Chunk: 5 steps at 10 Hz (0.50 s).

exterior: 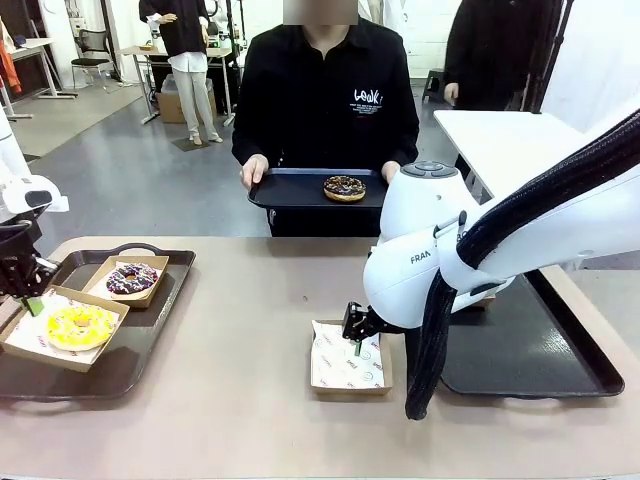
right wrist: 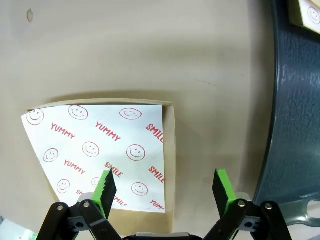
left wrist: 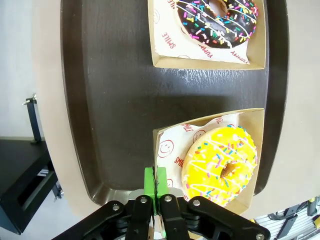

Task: Individually package the donuts and arrange them on the tray.
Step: Place the picked Paper togo box on the Handle tray while simultaneously picking up another Paper togo box from the table with the other hand.

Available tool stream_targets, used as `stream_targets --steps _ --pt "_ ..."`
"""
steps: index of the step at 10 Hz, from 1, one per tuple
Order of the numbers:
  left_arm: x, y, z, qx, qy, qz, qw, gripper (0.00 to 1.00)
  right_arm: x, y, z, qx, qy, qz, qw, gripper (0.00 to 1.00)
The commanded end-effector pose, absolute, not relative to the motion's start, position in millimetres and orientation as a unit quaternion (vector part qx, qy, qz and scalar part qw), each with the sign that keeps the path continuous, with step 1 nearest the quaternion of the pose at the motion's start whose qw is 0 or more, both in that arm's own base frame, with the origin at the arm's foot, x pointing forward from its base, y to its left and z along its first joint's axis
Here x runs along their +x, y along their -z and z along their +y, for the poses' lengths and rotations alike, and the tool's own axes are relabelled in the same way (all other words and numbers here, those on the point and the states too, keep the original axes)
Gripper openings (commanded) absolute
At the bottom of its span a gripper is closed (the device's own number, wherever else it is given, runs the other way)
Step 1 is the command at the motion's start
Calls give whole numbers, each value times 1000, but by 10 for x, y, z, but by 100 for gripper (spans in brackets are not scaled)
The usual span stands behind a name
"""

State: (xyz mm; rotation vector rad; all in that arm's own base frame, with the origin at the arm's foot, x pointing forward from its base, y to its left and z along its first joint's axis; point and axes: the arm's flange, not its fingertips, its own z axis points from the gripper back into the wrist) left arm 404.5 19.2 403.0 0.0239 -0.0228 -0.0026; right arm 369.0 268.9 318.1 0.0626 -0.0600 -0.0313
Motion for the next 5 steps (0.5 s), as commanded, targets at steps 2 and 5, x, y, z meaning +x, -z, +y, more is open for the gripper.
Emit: stream_targets --steps 2,5 --pt "4120 -3882 84 15 -16 -25 999 1 3752 -3153 2711 31 14 -48 998 100" --pt "4143 -3779 20 40 -28 -56 997 1 3765 -3168 2721 29 14 -48 998 100"
